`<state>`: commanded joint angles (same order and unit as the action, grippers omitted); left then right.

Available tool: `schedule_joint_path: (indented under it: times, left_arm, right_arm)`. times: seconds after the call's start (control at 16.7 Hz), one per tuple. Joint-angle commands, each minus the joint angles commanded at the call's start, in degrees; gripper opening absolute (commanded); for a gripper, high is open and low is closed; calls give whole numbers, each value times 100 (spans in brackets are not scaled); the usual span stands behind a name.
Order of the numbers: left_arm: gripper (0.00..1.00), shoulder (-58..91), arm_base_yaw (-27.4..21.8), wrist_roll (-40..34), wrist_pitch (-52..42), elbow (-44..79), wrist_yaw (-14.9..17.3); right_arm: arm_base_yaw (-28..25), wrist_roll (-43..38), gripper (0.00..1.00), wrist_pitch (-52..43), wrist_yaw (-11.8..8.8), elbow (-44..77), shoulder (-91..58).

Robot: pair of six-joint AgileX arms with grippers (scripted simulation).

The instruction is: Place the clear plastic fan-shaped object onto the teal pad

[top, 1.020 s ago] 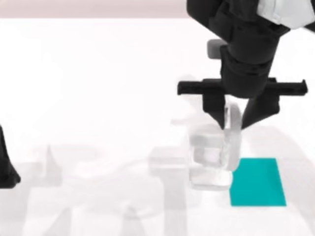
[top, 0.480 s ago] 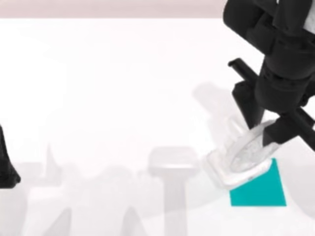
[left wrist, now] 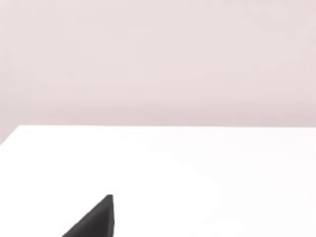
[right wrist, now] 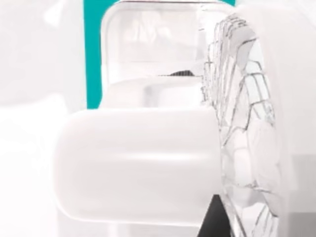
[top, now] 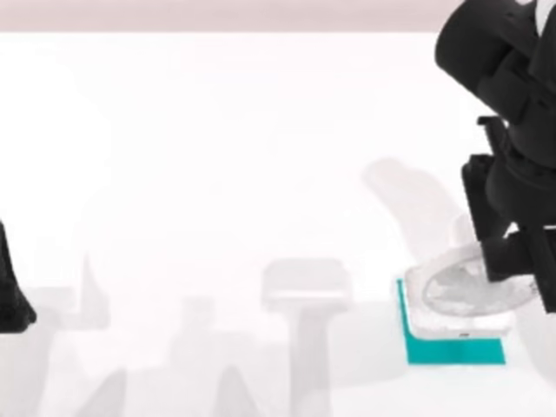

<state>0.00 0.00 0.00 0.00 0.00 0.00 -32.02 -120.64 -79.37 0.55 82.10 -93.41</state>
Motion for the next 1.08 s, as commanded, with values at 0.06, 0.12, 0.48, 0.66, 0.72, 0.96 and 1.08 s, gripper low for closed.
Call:
schedule_joint_path:
  times: [0.06,0.12,0.48,0.66,0.72,0.96,1.08]
  left_arm:
    - [100,0,0,0,0,0,0]
    - [100,0,0,0,0,0,0]
    - [100,0,0,0,0,0,0]
    - [100,0,0,0,0,0,0]
    - [100,0,0,0,0,0,0]
    - [100,0,0,0,0,0,0]
    - [100,0,0,0,0,0,0]
  right_arm:
    - [3,-38,0,4,0,-16,11]
    - [3,-38,0,4,0,-16,11]
    - [1,-33,0,234,2,-207,-14]
    - [27,-12,0,678,1,-615,-50]
    - [31,-10,0,764,1,-700,-61]
    - [33,-9,0,789,1,-725,-65]
    - [33,-9,15,789,1,-725,-65]
